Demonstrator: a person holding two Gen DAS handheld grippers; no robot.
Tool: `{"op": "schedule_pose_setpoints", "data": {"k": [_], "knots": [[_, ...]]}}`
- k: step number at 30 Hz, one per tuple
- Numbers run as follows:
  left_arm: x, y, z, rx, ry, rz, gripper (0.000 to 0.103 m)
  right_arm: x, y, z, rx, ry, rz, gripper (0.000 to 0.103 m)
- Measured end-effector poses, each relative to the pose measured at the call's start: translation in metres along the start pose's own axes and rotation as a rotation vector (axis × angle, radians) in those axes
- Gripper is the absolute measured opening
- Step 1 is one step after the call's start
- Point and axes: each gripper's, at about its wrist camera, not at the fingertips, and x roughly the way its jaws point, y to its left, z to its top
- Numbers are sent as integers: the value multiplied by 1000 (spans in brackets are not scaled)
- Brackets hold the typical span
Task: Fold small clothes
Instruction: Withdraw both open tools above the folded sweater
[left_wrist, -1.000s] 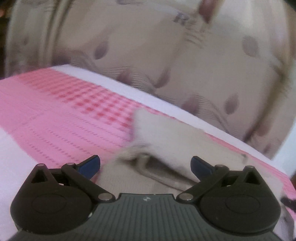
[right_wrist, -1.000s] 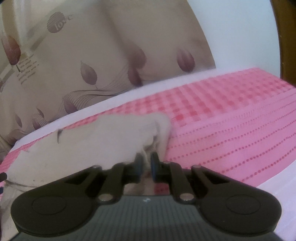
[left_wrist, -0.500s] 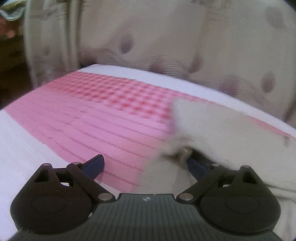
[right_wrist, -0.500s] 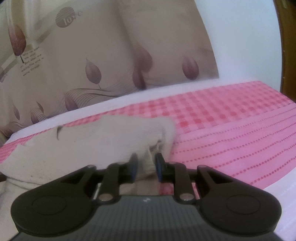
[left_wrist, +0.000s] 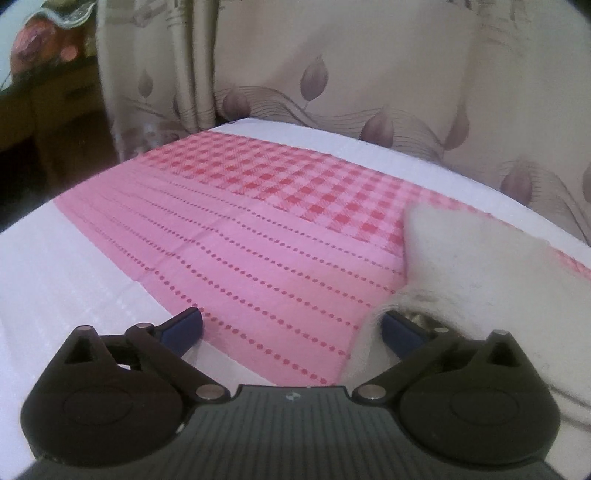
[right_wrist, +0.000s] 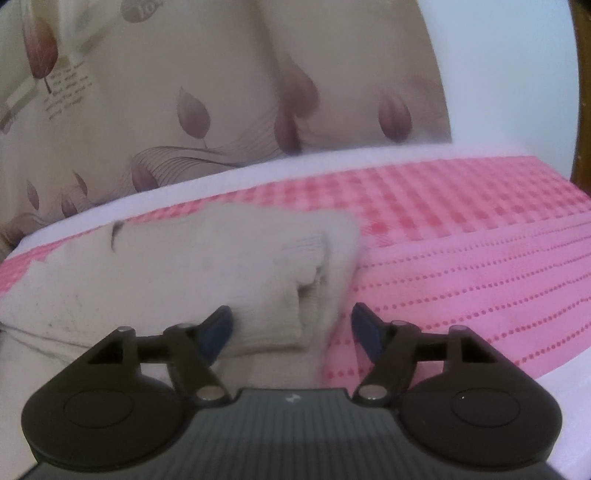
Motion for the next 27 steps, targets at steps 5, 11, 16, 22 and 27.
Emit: {"op": "schedule_pose_setpoints", "data": {"k": [5,11,16,22,27], "knots": [[-24,4,-9,132,-12,-129,100,-57,-27,-13,222,-81,72,75],[-86,35,-47,254,-89,-406,103,-175,-43,-84,232,-214,144,81],[-124,40,-78,380,-183,-460,103,-217,-50,-144,239,-176,70,81],[-136,35,-99,476,-230,-417,103,-219,-35,-166,205,-169,57,81],[-138,43,-105,486,-201,-397,103,-212,-12,-165,165,-151,52,84]]}}
